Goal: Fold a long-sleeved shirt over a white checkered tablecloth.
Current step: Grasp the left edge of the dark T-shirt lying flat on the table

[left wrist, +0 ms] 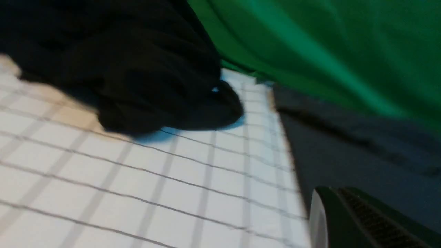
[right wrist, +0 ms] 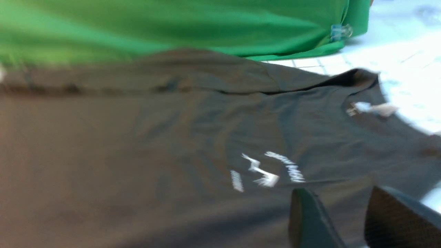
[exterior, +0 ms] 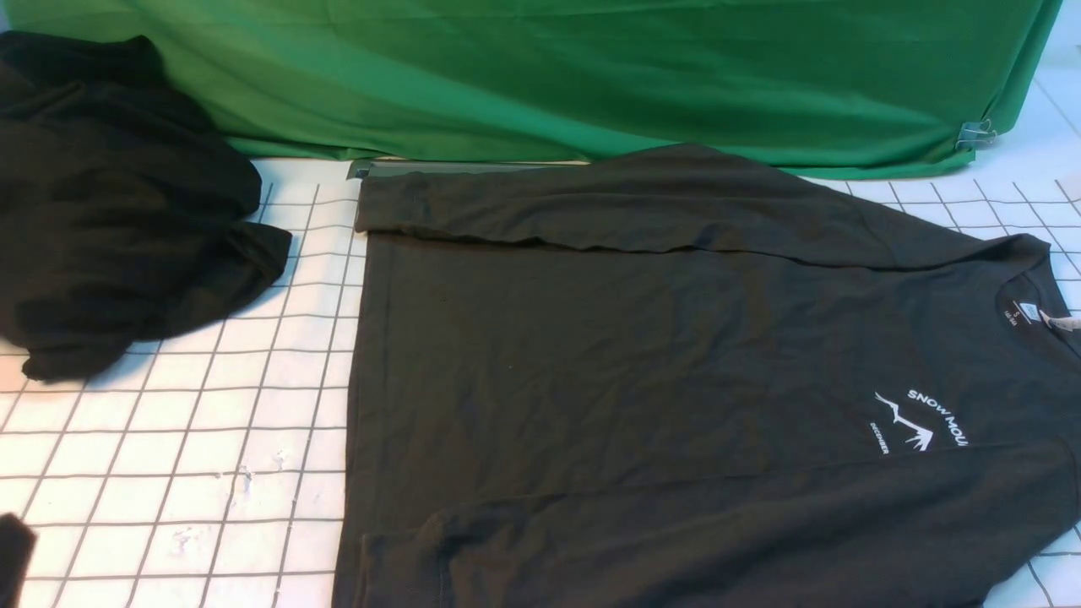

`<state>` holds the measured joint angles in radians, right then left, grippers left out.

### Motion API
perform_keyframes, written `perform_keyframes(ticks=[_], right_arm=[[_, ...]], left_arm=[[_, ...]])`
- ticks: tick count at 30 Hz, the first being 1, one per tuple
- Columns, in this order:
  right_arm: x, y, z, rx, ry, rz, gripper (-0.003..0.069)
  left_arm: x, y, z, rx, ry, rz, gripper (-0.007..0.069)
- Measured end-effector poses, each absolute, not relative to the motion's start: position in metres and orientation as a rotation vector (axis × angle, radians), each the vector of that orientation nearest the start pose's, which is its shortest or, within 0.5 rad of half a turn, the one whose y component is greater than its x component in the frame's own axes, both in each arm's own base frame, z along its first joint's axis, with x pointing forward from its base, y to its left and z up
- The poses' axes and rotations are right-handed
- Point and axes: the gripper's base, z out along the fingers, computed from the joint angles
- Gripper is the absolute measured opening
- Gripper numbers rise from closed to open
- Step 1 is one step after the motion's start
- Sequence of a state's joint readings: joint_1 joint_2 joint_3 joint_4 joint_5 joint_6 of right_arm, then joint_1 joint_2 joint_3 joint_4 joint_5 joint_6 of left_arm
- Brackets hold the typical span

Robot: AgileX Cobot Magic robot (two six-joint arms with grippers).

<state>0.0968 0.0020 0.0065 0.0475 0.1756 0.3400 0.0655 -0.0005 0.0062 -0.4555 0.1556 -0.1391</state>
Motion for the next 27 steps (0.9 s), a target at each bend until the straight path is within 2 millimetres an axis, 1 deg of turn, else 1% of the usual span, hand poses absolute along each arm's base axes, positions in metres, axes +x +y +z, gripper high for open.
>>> perform_keyframes(ticks=[1, 2, 3, 5, 6, 10, 17, 19, 20, 21, 22, 24, 25, 26, 27], right_arm=[[0.056, 0.007, 0.197, 0.332, 1.635, 0.471, 0.0239], [0.056, 0.007, 0.198, 0.394, 1.616, 0.536, 0.0239], [0.056, 0.007, 0.198, 0.419, 1.607, 0.562, 0.0239], [0.056, 0.007, 0.2, 0.522, 1.574, 0.666, 0.0239], [0.056, 0.007, 0.2, 0.548, 1.567, 0.691, 0.0239], [0.056, 0.007, 0.2, 0.586, 1.555, 0.729, 0.0239], [0.057, 0.007, 0.203, 0.582, 1.523, 0.738, 0.023], [0.056, 0.006, 0.209, 0.552, 1.494, 0.725, 0.0173], [0.056, 0.006, 0.209, 0.547, 1.495, 0.72, 0.0166], [0.055, 0.006, 0.216, 0.513, 1.48, 0.699, 0.0126], [0.051, 0.006, 0.237, 0.426, 1.43, 0.643, 0.0054], [0.046, 0.005, 0.263, 0.344, 1.386, 0.58, 0.0024], [0.044, 0.005, 0.276, 0.302, 1.379, 0.541, 0.0016], [0.043, 0.006, 0.286, 0.271, 1.387, 0.509, 0.0012], [0.043, 0.006, 0.291, 0.256, 1.395, 0.493, 0.001]], left_arm=[[0.057, -0.004, 0.2, -0.607, 1.534, -0.604, 0.0021], [0.057, -0.005, 0.201, -0.712, 1.495, -0.729, 0.0021], [0.057, -0.005, 0.201, -0.749, 1.479, -0.773, 0.0021], [0.057, -0.007, 0.203, -0.886, 1.412, -0.94, 0.0021], [0.057, -0.007, 0.203, -0.918, 1.39, -0.977, 0.0021], [0.057, -0.006, 0.204, -0.954, 1.354, -1.011, 0.0021], [0.057, -0.002, 0.207, -0.944, 1.32, -0.974, 0.0021], [0.054, -0.003, 0.223, -0.871, 1.31, -0.949, 0.0021], [0.054, -0.003, 0.226, -0.856, 1.309, -0.938, 0.0021], [0.05, -0.004, 0.24, -0.793, 1.291, -0.911, 0.0021], [0.044, -0.005, 0.269, -0.671, 1.278, -0.835, 0.0021], [0.038, -0.007, 0.306, -0.543, 1.288, -0.743, 0.0021], [0.038, -0.009, 0.323, -0.487, 1.326, -0.69, 0.0021], [0.04, -0.011, 0.337, -0.442, 1.39, -0.643, 0.0021], [0.043, -0.011, 0.335, -0.44, 1.419, -0.632, 0.0021]])
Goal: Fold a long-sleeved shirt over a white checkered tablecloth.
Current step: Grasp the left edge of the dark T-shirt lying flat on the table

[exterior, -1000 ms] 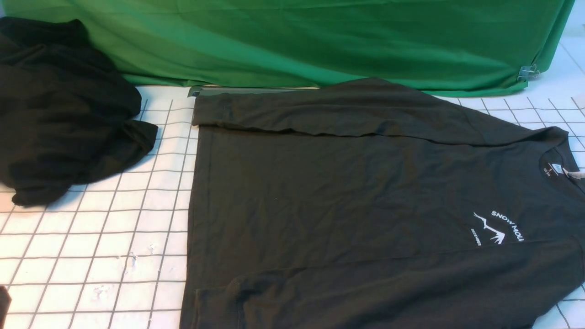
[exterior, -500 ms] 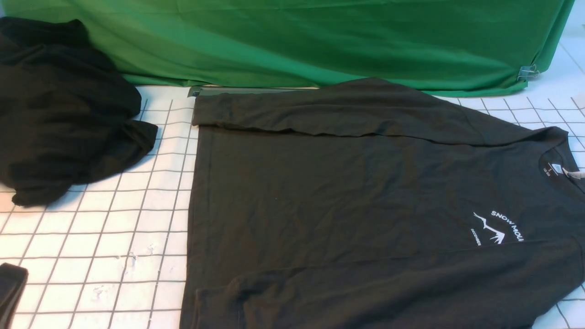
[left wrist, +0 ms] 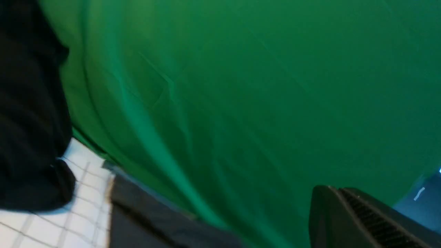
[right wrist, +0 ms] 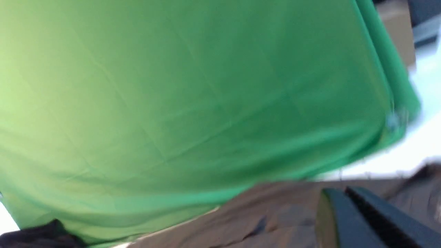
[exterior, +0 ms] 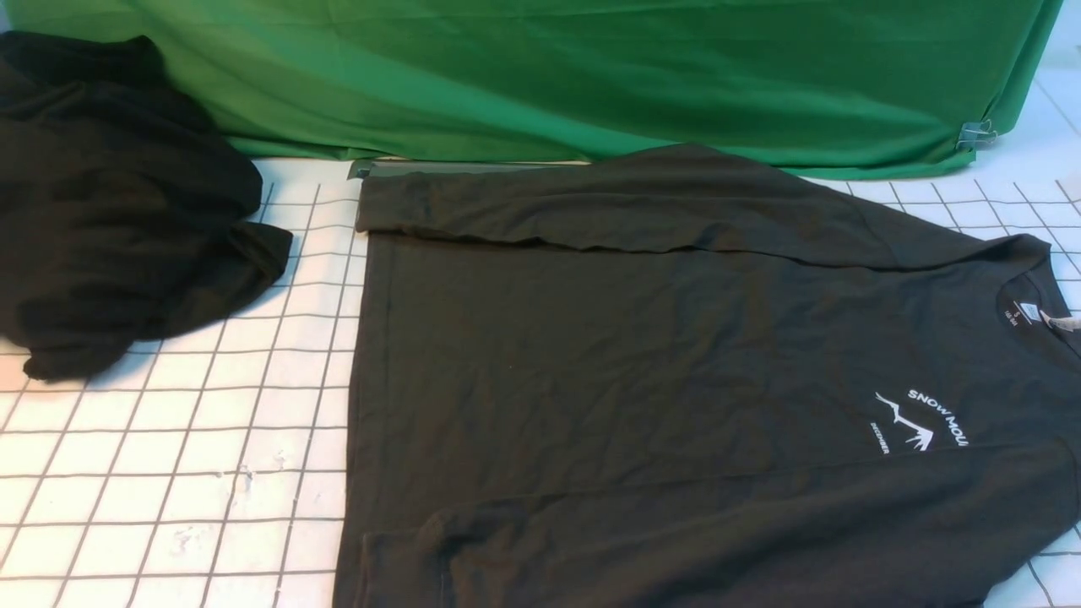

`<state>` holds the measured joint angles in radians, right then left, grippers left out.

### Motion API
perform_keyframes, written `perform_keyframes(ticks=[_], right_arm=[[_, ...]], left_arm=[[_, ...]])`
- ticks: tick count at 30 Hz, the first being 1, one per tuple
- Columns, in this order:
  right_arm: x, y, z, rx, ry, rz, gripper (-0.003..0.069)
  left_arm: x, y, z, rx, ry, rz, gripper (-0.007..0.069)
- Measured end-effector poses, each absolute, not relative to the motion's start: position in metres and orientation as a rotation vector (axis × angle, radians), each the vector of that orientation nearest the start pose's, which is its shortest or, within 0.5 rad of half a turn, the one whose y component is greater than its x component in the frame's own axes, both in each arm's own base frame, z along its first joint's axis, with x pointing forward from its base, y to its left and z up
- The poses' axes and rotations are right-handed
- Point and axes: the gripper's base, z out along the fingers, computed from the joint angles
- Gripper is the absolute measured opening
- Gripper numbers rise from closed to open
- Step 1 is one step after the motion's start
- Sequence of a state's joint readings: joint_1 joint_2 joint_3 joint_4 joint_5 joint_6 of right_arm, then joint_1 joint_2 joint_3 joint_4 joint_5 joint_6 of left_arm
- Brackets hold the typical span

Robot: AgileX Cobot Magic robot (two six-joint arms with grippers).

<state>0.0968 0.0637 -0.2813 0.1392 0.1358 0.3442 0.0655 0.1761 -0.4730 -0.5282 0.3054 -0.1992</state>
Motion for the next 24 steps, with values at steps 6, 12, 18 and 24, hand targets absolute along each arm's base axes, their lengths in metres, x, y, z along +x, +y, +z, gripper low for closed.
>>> perform_keyframes(ticks=[6, 12, 18, 24], right_arm=[[0.055, 0.011, 0.329, 0.073, 1.777, 0.287, 0.0008], [0.093, 0.015, 0.313, -0.083, 2.271, 0.155, 0.0021], [0.118, 0.018, 0.293, -0.134, 2.479, 0.128, 0.005], [0.125, 0.018, 0.288, -0.141, 2.52, 0.125, 0.0072]], left_arm=[[0.101, -0.018, 0.357, -0.259, 2.167, -0.447, 0.0021], [0.178, -0.028, 0.303, -0.005, 2.713, -0.612, 0.0021], [0.217, -0.059, 0.256, 0.135, 2.893, -0.791, 0.0025], [0.237, -0.096, 0.219, 0.26, 3.012, -0.497, 0.0096]])
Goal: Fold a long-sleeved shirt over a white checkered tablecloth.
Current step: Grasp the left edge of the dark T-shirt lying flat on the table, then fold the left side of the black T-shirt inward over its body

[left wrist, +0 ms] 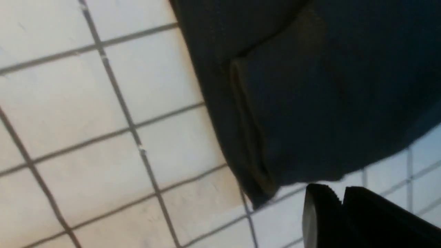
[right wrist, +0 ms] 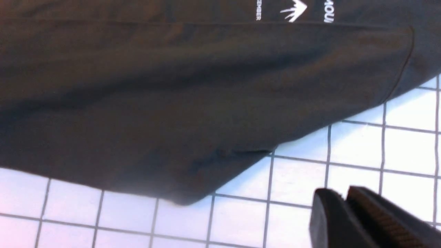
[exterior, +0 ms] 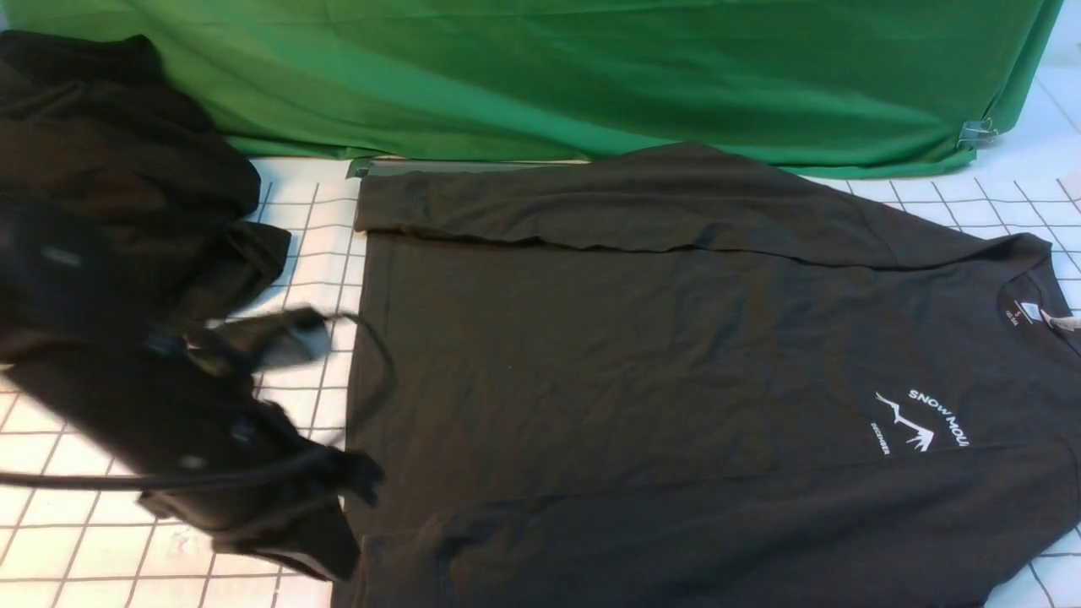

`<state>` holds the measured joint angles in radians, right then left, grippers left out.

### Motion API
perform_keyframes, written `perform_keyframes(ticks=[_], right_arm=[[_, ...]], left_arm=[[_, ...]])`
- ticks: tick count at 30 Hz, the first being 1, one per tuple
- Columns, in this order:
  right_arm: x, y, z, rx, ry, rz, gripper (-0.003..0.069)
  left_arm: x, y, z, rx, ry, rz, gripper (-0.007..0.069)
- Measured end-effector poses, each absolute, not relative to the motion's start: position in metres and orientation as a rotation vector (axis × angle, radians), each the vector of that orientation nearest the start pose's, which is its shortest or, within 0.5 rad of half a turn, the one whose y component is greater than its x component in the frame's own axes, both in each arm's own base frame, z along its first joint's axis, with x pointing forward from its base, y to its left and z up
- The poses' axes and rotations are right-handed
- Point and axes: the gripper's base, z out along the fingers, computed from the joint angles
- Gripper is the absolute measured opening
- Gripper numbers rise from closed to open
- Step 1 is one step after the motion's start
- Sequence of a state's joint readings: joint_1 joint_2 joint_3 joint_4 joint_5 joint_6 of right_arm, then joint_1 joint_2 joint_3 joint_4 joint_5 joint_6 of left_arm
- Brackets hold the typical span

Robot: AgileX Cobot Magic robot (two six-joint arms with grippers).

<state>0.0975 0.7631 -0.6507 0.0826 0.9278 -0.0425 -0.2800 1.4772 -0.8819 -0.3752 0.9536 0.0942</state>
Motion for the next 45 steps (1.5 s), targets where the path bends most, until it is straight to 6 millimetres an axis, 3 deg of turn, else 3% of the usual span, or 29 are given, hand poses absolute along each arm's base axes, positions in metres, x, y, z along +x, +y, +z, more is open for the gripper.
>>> perform_keyframes(ticks=[3, 12, 19, 25, 32, 35, 38, 41, 43, 44, 45], right_arm=[[0.126, 0.018, 0.288, -0.141, 2.514, 0.125, 0.008], [0.128, 0.018, 0.29, -0.139, 2.485, 0.124, 0.0104], [0.128, 0.018, 0.29, -0.139, 2.483, 0.124, 0.0116], [0.128, 0.018, 0.29, -0.13, 2.483, 0.127, 0.0124], [0.128, 0.018, 0.29, -0.112, 2.484, 0.133, 0.0132], [0.128, 0.018, 0.29, -0.111, 2.484, 0.134, 0.0142], [0.128, 0.018, 0.29, -0.111, 2.484, 0.134, 0.0145], [0.128, 0.018, 0.29, -0.111, 2.484, 0.134, 0.015], [0.128, 0.018, 0.29, -0.111, 2.484, 0.134, 0.0156], [0.128, 0.018, 0.29, -0.111, 2.484, 0.134, 0.016], [0.128, 0.018, 0.29, -0.111, 2.484, 0.134, 0.016]], left_arm=[[0.249, -0.108, 0.211, 0.286, 2.993, -0.373, 0.0165], [0.272, -0.118, 0.185, 0.261, 2.98, -0.324, 0.0403], [0.276, -0.121, 0.169, 0.256, 3.016, -0.341, 0.0443], [0.277, -0.126, 0.17, 0.294, 2.994, -0.412, 0.0391], [0.278, -0.127, 0.16, 0.34, 3.016, -0.415, 0.0248], [0.278, -0.127, 0.159, 0.35, 3.015, -0.415, 0.0101], [0.278, -0.127, 0.16, 0.368, 3.009, -0.415, 0.0036], [0.276, -0.127, 0.169, 0.379, 2.984, -0.423, 0.0015], [0.274, -0.127, 0.184, 0.39, 2.947, -0.438, 0.0014], [0.273, -0.127, 0.207, 0.409, 2.892, -0.458, 0.0014], [0.274, -0.128, 0.211, 0.412, 2.882, -0.46, 0.0014]])
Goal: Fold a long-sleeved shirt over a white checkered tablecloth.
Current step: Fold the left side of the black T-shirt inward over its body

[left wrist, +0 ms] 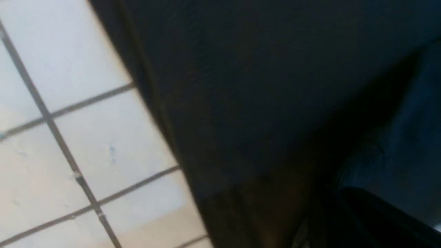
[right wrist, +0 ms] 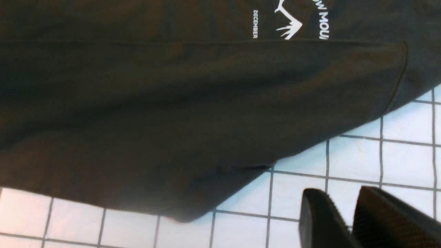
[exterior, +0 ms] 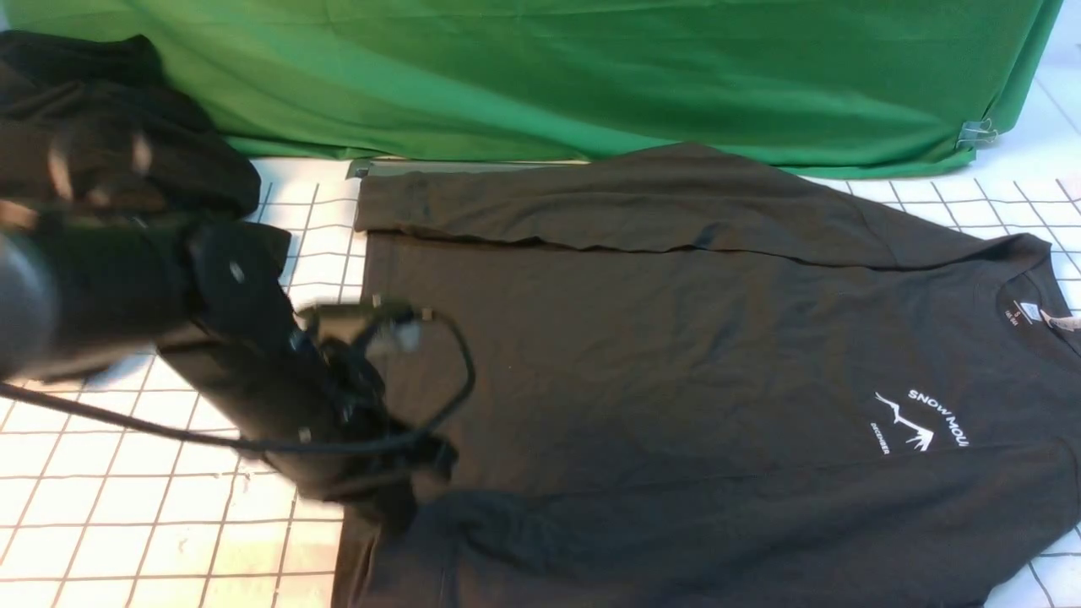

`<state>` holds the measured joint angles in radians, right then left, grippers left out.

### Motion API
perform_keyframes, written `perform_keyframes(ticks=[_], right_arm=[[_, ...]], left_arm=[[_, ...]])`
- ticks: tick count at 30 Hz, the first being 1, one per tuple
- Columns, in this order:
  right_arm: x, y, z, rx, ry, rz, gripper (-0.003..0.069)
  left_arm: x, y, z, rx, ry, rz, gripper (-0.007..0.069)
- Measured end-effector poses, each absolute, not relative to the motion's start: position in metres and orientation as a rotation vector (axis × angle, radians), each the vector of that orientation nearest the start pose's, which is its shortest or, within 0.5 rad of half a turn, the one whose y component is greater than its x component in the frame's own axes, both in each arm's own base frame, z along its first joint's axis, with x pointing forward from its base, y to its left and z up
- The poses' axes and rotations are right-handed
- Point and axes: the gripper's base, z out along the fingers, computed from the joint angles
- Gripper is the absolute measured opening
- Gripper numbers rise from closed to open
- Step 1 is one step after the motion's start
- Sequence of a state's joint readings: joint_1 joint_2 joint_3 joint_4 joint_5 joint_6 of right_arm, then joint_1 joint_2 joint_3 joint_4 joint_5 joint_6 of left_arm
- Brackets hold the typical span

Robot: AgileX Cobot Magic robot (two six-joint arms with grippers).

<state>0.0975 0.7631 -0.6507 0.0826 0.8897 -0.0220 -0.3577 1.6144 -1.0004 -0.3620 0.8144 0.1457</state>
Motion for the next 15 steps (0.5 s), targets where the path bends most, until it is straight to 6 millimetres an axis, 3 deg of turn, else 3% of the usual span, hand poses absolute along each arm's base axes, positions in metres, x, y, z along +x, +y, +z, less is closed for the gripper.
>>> perform_keyframes(ticks=[2, 3, 4, 5, 6, 7, 11, 13, 15], right_arm=[[0.128, 0.018, 0.29, -0.111, 2.485, 0.134, 0.0165], [0.128, 0.018, 0.29, -0.111, 2.485, 0.134, 0.0165], [0.128, 0.018, 0.29, -0.11, 2.485, 0.134, 0.0167], [0.128, 0.018, 0.29, -0.109, 2.485, 0.135, 0.0167], [0.128, 0.018, 0.29, -0.108, 2.484, 0.136, 0.0169], [0.128, 0.018, 0.29, -0.106, 2.484, 0.136, 0.0172], [0.128, 0.018, 0.29, -0.105, 2.484, 0.137, 0.0176], [0.128, 0.019, 0.29, -0.105, 2.484, 0.138, 0.0176], [0.128, 0.019, 0.29, -0.104, 2.484, 0.139, 0.0176]], left_arm=[[0.28, -0.129, 0.259, 0.415, 2.745, -0.482, 0.0014], [0.279, -0.129, 0.264, 0.419, 2.731, -0.482, 0.0014], [0.284, -0.131, 0.291, 0.419, 2.654, -0.49, 0.0014], [0.285, -0.131, 0.294, 0.417, 2.645, -0.49, 0.0014], [0.292, -0.133, 0.325, 0.42, 2.56, -0.492, 0.0014], [0.298, -0.134, 0.342, 0.41, 2.516, -0.489, 0.0014], [0.318, -0.138, 0.368, 0.391, 2.467, -0.451, 0.0014], [0.333, -0.142, 0.37, 0.384, 2.478, -0.418, 0.0014], [0.357, -0.144, 0.354, 0.359, 2.544, -0.375, 0.0014]])
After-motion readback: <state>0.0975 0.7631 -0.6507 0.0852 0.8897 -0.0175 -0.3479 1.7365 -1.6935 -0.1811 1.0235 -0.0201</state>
